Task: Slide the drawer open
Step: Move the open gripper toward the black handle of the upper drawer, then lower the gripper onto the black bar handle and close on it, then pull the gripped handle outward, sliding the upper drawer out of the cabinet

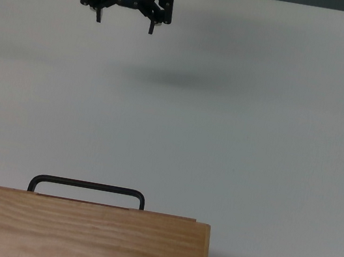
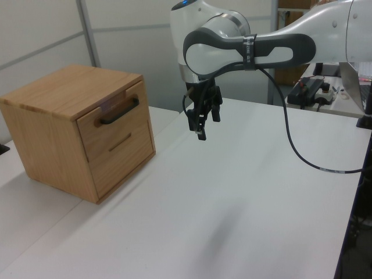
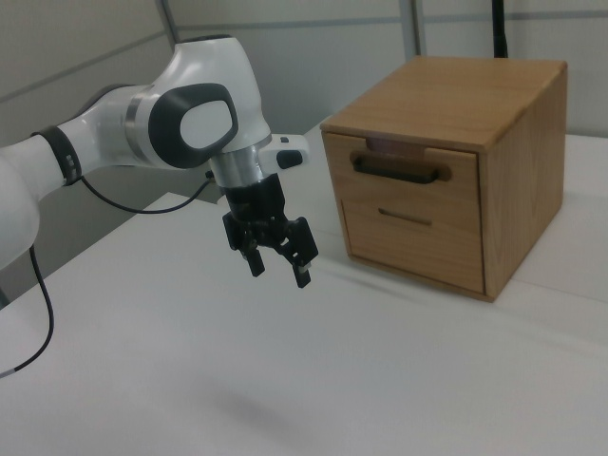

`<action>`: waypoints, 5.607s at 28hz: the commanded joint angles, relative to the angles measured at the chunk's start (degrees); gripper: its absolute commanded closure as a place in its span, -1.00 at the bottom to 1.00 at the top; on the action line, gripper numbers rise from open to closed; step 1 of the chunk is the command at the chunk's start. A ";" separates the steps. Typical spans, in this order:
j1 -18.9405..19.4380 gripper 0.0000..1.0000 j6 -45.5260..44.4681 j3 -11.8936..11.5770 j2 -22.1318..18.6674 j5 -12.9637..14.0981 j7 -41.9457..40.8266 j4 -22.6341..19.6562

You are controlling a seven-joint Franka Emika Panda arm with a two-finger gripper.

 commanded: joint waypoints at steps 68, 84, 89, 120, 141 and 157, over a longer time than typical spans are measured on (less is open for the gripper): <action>-1.21 -0.63 85.81 0.15 21.93 4.95 97.37 -0.11; -1.03 0.64 87.32 0.15 22.02 4.25 95.53 -0.11; -1.12 0.66 87.23 0.15 21.50 4.43 95.44 -0.11; -0.77 1.00 86.35 1.29 6.12 4.51 95.44 -19.36; -1.12 1.00 68.61 1.20 -0.47 4.51 95.35 -22.26; -1.73 1.00 46.98 0.76 -6.37 4.51 95.26 -21.74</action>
